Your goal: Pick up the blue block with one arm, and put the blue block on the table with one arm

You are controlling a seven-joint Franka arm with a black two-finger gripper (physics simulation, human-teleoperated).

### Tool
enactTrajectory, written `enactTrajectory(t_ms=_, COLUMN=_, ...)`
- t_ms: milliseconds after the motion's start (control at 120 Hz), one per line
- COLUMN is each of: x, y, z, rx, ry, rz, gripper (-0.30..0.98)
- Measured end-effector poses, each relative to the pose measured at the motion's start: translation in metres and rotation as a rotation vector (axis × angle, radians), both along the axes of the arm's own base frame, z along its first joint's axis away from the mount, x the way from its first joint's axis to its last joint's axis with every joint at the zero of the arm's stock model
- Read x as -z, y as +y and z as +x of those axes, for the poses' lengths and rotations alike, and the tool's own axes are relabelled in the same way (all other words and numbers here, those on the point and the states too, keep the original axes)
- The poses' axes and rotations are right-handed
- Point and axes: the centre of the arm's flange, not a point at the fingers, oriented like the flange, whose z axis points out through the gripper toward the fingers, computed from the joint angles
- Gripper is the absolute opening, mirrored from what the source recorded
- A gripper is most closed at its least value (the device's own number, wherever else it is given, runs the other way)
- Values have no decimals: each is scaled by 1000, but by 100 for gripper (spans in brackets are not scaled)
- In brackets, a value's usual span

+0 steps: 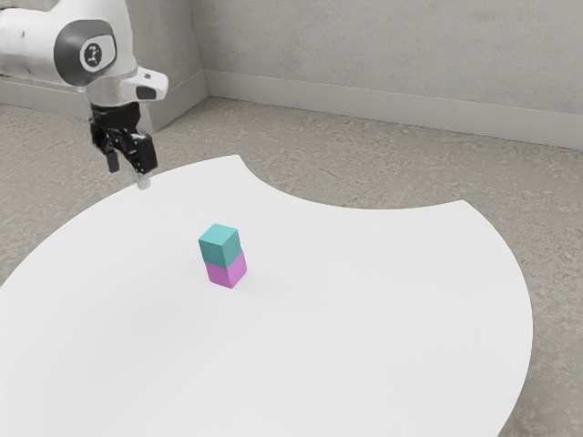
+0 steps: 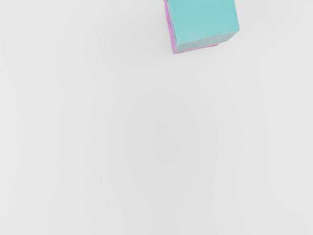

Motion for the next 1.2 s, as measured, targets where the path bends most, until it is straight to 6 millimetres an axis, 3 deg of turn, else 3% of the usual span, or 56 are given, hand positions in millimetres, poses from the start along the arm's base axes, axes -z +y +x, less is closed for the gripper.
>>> enactTrajectory(t_ms=192, x=48, y=25, z=4, rx=-124, ry=0, rz=-37, gripper=69)
enactTrajectory(t_ms=300, x=63, y=30, z=7, rx=-174, ry=-22, rz=-54, gripper=69)
enactTrajectory(t_ms=600, x=91, y=13, z=40, rx=-219, ry=-68, rz=-48, gripper=69)
enactTrajectory(t_ms=750, x=105, y=-4, z=59, rx=-218, ry=-74, rz=-46, gripper=69)
enactTrajectory(t_ms=992, x=137, y=-20, z=87, rx=-234, ry=-57, rz=-45, gripper=69)
enactTrajectory(t_ms=1200, x=173, y=-34, z=98, rx=-248, ry=-30, rz=-58, gripper=69)
